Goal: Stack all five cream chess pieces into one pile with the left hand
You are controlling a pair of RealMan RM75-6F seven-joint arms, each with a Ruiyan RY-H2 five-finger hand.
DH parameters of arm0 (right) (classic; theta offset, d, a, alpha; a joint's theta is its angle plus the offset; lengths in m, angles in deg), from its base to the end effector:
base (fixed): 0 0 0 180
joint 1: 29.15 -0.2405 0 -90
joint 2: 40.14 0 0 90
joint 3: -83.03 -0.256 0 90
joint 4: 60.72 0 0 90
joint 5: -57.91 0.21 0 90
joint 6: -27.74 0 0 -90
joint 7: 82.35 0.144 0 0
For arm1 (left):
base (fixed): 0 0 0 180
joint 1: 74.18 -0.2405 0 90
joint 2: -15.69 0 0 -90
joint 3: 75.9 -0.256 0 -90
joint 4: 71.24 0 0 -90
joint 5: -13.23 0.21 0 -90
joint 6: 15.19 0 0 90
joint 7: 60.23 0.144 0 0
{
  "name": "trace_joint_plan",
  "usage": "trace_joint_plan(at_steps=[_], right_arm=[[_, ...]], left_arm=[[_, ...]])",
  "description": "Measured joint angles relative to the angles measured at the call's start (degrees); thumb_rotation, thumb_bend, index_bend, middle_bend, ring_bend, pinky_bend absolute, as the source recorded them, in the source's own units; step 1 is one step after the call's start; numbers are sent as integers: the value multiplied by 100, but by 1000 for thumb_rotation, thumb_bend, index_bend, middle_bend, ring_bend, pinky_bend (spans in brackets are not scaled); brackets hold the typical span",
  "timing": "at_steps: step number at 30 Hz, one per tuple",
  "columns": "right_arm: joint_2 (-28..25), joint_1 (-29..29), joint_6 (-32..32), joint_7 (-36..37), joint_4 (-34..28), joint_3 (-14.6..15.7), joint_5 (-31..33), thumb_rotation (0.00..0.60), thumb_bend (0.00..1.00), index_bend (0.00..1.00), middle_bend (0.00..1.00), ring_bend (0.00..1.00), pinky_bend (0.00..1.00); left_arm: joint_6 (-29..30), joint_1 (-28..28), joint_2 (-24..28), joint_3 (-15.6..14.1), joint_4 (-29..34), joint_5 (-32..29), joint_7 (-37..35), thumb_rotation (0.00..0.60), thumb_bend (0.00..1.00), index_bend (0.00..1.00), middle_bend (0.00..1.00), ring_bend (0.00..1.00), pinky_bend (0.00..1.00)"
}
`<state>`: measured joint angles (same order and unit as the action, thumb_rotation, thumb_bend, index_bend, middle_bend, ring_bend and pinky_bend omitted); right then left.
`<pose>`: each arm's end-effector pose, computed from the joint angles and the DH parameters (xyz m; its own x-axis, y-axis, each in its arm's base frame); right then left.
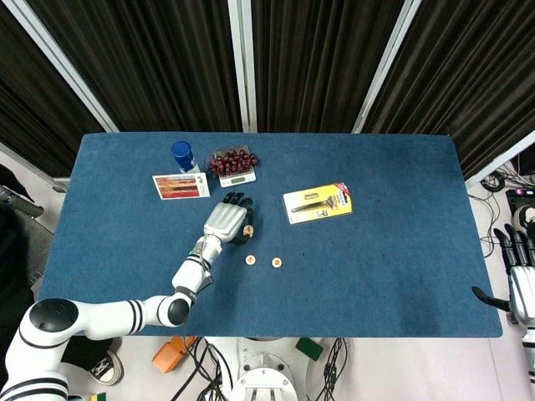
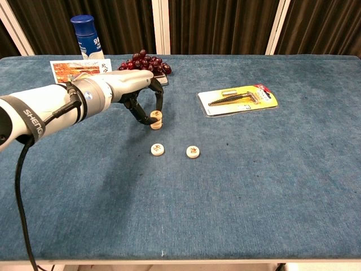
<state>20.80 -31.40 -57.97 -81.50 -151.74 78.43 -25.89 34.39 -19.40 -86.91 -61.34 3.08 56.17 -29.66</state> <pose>-0.3288 -0.1731 0.1879 0.4492 0.0251 0.8931 -0.8919 0.0712 0.4466 -0.0886 0.3687 -0.0872 0.4253 0.3782 0.8222 0.8929 -0.3239 -0.3129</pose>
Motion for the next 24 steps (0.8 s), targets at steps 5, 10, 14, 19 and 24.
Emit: trace_joint_plan(at_steps=[5,10,14,19,24], right_arm=[[-5,-6,8,-17,-21,-6,8,600,153,0,24,0,37],[-7,0,0,-26,-32,-6,13,600,153,0,24,0,37],[-3,6,-9,-20,-28,-8,20,600,153,0,24,0,36],[-7,11,-13,-18,-25,-9,21,600,153,0,24,0,37],[-1,-2,5,-15,-21,-6,9,600,153,0,24,0,36]], left_arm=[[-18,11,19,-32,5,10,-55,600,339,431,117,0,0],[-15,27,10,-69,21,38,-95,600,335,431,117,0,0],[6,36,3,-95,34,68,-100,600,332,431,115,0,0],[137,24,11,-119,89,150,-91,600,326,420,99,0,0],[281,-46,125,-153,369,415,-175,600,323,420,99,0,0]])
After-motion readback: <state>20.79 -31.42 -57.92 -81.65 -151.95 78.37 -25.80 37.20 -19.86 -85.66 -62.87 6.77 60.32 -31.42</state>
